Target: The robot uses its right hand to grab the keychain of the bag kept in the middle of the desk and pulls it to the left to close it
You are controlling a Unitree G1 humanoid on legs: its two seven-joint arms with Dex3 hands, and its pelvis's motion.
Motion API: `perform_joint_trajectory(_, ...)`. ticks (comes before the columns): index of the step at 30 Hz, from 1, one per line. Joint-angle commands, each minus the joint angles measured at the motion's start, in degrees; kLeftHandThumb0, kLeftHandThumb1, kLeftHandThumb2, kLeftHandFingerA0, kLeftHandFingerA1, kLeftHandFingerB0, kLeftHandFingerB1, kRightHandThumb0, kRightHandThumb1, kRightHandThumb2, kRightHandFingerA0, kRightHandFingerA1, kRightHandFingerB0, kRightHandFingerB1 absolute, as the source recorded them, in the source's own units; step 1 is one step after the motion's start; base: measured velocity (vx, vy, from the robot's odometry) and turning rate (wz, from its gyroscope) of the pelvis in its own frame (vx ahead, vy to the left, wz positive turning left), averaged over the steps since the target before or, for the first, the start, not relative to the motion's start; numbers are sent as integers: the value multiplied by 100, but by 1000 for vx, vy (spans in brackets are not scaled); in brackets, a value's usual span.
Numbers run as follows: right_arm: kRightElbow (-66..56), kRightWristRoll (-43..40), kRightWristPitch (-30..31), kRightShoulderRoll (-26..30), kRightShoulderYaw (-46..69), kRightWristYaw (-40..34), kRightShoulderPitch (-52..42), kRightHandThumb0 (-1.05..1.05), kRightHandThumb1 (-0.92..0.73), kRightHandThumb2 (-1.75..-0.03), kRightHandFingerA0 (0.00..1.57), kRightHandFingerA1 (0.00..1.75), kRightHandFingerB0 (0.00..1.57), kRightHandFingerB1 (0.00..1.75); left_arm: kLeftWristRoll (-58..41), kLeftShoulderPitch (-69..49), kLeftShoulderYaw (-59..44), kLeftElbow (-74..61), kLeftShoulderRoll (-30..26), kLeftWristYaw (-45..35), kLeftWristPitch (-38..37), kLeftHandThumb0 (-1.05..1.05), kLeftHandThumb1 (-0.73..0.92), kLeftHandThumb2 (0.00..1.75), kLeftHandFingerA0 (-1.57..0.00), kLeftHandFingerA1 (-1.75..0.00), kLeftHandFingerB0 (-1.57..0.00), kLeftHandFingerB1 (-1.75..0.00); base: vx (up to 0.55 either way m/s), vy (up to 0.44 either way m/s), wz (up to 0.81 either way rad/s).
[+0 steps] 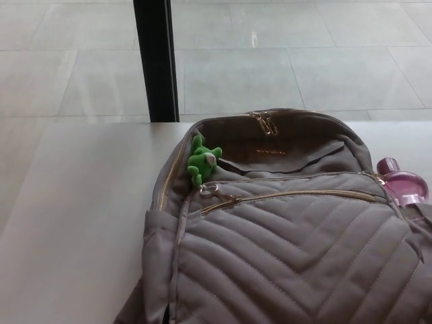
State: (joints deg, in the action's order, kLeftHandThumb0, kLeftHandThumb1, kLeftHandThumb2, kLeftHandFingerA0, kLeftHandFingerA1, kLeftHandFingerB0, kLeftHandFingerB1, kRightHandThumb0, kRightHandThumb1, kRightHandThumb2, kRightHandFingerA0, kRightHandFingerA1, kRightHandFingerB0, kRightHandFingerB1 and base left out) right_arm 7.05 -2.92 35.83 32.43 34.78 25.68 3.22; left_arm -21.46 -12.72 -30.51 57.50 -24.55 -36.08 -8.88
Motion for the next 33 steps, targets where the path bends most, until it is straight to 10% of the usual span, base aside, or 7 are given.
perform_joint_trajectory(1, 2750, -1912, -2230, -1736, 3685, -2235, -1550, -55, -79, -64, 14, 57, 16, 35, -17, -104, -236, 1030, -384, 720, 427, -82, 92, 76, -42, -53, -34, -42, 0, 0, 0)
perform_joint_trajectory(10, 2834, -1023, -2148, -2288, 2820, -1938, -2313, -60, -58, -88, 30, 61, 5, 42, 346, -340, 158, 1431, -425, 811, 493, -82, 92, 72, -38, -51, -30, -38, 0, 0, 0)
perform_joint_trajectory(11, 3011, -897, -2317, -2249, 2661, -1784, -2418, -56, -74, -61, 37, 56, 11, 33, 339, -364, 170, 1446, -425, 819, 489, -82, 92, 73, -37, -50, -28, -38, 0, 0, 0)
perform_joint_trajectory(23, 3244, -895, -2829, -2209, 2341, -920, -3314, -57, -72, -60, 40, 54, 14, 33, 189, -757, 41, 1650, -386, 691, 368, -85, 92, 71, -41, -56, -25, -37, 0, 0, 0)
perform_joint_trajectory(24, 3441, -918, -2985, -2128, 2344, -794, -3431, -57, -74, -60, 38, 53, 12, 32, 202, -891, 49, 1646, -386, 636, 284, -82, 74, 112, -38, -62, -20, -49, 0, 0, 0)
perform_joint_trajectory(25, 3547, -921, -3067, -2083, 2323, -721, -3491, -58, -74, -60, 38, 53, 12, 32, 207, -956, 56, 1640, -383, 597, 252, -85, 92, 72, -40, -54, -25, -36, 0, 0, 0)
perform_joint_trajectory(33, 3949, -1116, -3581, -2014, 2235, -84, -4108, -67, -55, -88, 32, 60, 6, 44, 203, -1237, 41, 1804, -306, 419, 313, -86, 92, 68, -39, -51, -26, -36, 0, 0, 0)
